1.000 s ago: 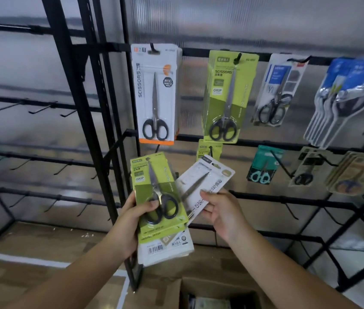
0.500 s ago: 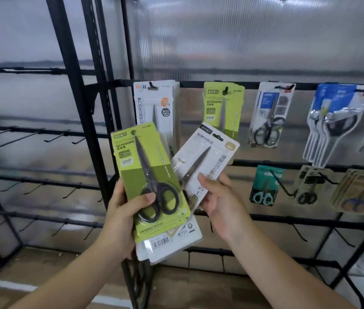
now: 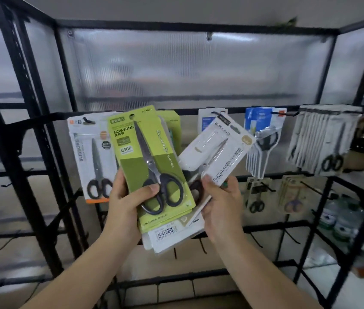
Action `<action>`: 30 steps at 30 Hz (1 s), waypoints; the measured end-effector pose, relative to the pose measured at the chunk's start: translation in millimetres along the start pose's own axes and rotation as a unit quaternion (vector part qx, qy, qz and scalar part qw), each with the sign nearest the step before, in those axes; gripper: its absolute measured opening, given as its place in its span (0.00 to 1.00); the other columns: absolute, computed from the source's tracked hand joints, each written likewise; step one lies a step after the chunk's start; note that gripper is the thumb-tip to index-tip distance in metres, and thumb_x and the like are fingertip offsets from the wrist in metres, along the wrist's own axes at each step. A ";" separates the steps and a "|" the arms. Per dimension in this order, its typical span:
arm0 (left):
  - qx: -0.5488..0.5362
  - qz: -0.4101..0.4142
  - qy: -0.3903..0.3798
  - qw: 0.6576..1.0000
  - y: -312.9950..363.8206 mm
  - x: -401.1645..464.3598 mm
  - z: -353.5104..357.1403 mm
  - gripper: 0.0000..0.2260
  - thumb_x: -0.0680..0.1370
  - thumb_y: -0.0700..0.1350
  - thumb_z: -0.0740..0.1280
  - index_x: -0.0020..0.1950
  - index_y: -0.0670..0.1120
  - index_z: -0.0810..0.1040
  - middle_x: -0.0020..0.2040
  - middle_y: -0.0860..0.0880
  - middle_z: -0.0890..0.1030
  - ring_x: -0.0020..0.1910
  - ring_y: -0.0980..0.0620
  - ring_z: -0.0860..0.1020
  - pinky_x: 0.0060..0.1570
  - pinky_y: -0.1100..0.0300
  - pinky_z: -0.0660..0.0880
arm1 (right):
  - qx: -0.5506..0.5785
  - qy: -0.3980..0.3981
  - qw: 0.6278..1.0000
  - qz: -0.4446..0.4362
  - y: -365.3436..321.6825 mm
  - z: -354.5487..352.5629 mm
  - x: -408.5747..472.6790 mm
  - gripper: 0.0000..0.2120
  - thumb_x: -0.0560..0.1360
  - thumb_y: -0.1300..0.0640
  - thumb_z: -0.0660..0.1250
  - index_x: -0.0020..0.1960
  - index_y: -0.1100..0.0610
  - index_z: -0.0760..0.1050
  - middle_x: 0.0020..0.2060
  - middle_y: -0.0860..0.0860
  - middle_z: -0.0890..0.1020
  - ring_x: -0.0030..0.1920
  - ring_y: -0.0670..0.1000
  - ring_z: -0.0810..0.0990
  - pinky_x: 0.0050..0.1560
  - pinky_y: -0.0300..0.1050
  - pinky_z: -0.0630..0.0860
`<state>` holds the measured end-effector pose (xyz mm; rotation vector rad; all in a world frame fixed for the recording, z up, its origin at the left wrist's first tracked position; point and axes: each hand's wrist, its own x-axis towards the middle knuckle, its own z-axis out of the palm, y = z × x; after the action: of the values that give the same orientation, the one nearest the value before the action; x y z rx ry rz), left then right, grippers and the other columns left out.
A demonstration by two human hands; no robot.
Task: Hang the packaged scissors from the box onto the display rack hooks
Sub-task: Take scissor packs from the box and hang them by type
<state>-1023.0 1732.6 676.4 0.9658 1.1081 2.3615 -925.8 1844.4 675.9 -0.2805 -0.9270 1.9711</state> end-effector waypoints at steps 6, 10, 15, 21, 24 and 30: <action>-0.017 -0.021 -0.037 0.999 -39.6 21.1 58.8 0.21 0.59 0.34 0.72 0.48 0.53 0.80 0.44 0.46 0.84 0.41 0.44 0.83 0.36 0.51 0.79 | 0.069 0.067 0.994 -0.058 -44.3 -48.4 20.5 0.10 0.78 0.66 0.61 0.55 0.54 0.72 0.42 0.54 0.79 0.31 0.49 0.78 0.28 0.40 0.76; -0.033 -0.052 -0.033 0.998 -70.5 26.5 101.5 0.21 0.62 0.33 0.69 0.48 0.53 0.80 0.44 0.46 0.84 0.40 0.45 0.83 0.34 0.52 0.79 | 0.080 0.113 0.987 -0.087 -76.1 -85.4 36.0 0.12 0.77 0.64 0.62 0.57 0.52 0.73 0.46 0.53 0.84 0.38 0.50 0.84 0.34 0.44 0.79; -0.028 -0.082 -0.015 0.996 -107.7 30.2 153.1 0.23 0.58 0.31 0.73 0.47 0.54 0.80 0.45 0.45 0.84 0.41 0.42 0.83 0.38 0.45 0.79 | 0.010 0.161 0.981 -0.111 -131.5 -137.1 61.7 0.18 0.76 0.67 0.63 0.60 0.50 0.74 0.51 0.52 0.83 0.45 0.52 0.84 0.42 0.50 0.80; -0.015 -0.092 -0.007 0.996 -148.4 35.0 206.4 0.20 0.67 0.29 0.70 0.47 0.54 0.81 0.44 0.45 0.84 0.42 0.42 0.83 0.42 0.43 0.79 | -0.027 0.167 0.983 -0.066 -181.4 -190.0 100.6 0.17 0.76 0.69 0.62 0.57 0.50 0.75 0.49 0.54 0.83 0.44 0.53 0.84 0.44 0.56 0.80; -0.028 -0.094 0.016 0.995 -166.1 37.1 232.3 0.20 0.68 0.28 0.69 0.48 0.52 0.80 0.46 0.44 0.84 0.44 0.40 0.83 0.45 0.39 0.78 | -0.015 0.167 0.983 -0.075 -199.5 -211.8 114.9 0.17 0.76 0.68 0.61 0.60 0.51 0.74 0.47 0.50 0.83 0.36 0.46 0.84 0.27 0.43 0.78; -0.059 -0.096 0.050 0.992 -192.7 34.6 270.0 0.20 0.68 0.28 0.68 0.48 0.51 0.80 0.46 0.43 0.84 0.43 0.40 0.83 0.42 0.40 0.79 | -0.010 0.139 0.984 -0.114 -226.5 -244.0 134.9 0.23 0.76 0.70 0.60 0.51 0.40 0.74 0.37 0.42 0.84 0.33 0.43 0.83 0.26 0.39 0.76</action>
<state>-849.3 2017.1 665.6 0.6751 1.0330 2.3083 -728.0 2144.0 688.2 -0.4311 -0.7621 1.6635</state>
